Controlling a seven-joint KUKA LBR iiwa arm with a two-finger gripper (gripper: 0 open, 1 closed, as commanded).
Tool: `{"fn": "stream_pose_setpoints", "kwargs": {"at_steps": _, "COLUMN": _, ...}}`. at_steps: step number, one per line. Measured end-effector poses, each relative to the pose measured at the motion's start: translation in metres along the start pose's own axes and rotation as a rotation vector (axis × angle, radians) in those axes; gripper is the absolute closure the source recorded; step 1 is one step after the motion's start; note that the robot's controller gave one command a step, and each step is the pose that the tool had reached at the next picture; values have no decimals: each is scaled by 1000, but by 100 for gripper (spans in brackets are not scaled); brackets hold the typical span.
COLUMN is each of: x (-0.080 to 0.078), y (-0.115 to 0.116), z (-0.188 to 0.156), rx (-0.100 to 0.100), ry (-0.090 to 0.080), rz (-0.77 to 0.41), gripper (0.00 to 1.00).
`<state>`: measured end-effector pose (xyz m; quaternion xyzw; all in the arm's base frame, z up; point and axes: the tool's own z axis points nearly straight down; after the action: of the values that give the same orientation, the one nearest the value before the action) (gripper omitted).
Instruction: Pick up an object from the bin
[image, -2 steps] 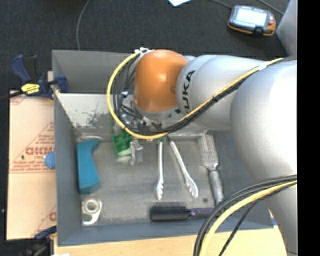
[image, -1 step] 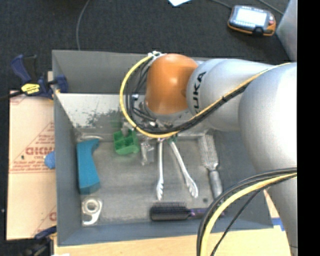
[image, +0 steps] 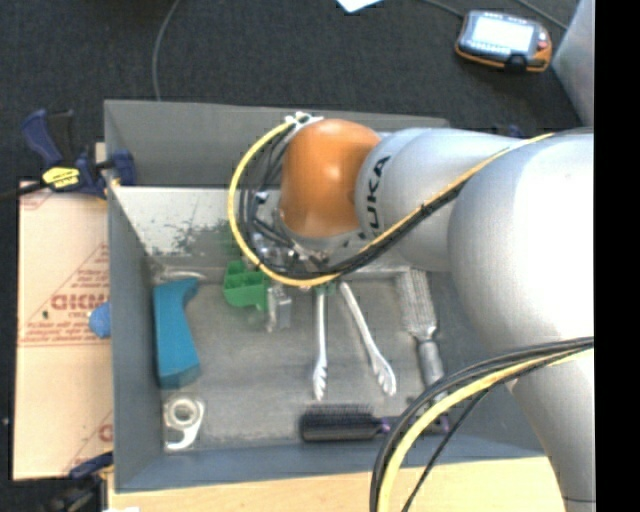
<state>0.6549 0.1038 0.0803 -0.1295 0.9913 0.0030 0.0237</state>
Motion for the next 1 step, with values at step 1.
{"fn": "stream_pose_setpoints", "kwargs": {"at_steps": 1, "x": -17, "y": 37, "z": 0, "rx": -3, "ry": -5, "rz": -555, "gripper": 100}}
